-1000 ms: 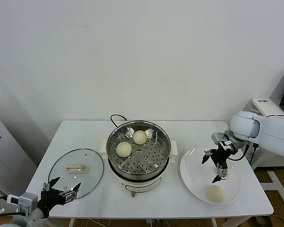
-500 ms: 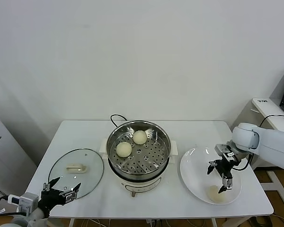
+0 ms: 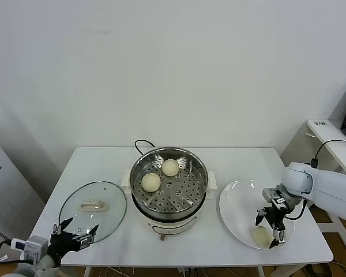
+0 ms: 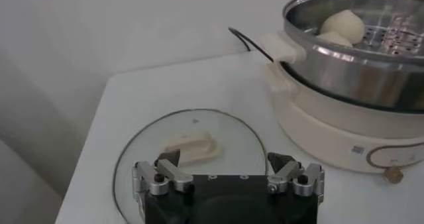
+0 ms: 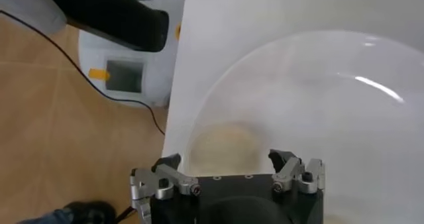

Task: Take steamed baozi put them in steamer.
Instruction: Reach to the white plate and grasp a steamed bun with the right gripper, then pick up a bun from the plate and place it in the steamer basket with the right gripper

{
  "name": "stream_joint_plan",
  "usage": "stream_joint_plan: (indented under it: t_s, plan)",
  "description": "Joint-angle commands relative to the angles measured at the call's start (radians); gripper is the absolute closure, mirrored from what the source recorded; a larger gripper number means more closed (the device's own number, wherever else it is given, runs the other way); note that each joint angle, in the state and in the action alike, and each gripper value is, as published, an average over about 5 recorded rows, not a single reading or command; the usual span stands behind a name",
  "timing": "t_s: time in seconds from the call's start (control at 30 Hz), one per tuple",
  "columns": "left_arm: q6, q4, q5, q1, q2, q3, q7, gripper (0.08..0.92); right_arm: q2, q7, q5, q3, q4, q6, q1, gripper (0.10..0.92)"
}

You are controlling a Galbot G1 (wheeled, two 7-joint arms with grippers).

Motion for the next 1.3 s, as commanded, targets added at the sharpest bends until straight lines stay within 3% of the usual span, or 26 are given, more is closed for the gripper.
stream_joint_plan:
  t_s: [0.03,0.37,0.47,0.8,1.3]
  plan:
    - [0.002,-0.004,0.007,-0.002,-0.001,0.001,0.000,0.177,0.001,0.003,-0.023,0.047,-0.028,-0.004,-0.065,0.252]
    - [0.005,-0.011,0.007,-0.003,-0.001,-0.002,-0.002,0.177,-0.001,-0.010,-0.012,0.048,-0.028,-0.010,-0.051,0.500]
    - [0.005,-0.012,0.006,-0.004,-0.001,-0.002,-0.003,0.177,-0.004,-0.020,-0.012,0.033,-0.018,-0.007,-0.008,0.542]
    - [0.017,-0.004,0.005,-0.022,0.008,0.001,-0.006,0.177,0.045,-0.047,0.032,-0.037,-0.017,0.078,0.345,0.550]
    - [0.021,-0.002,0.004,-0.028,0.018,0.008,-0.009,0.177,0.378,0.001,0.092,0.225,-0.138,0.498,0.392,0.550]
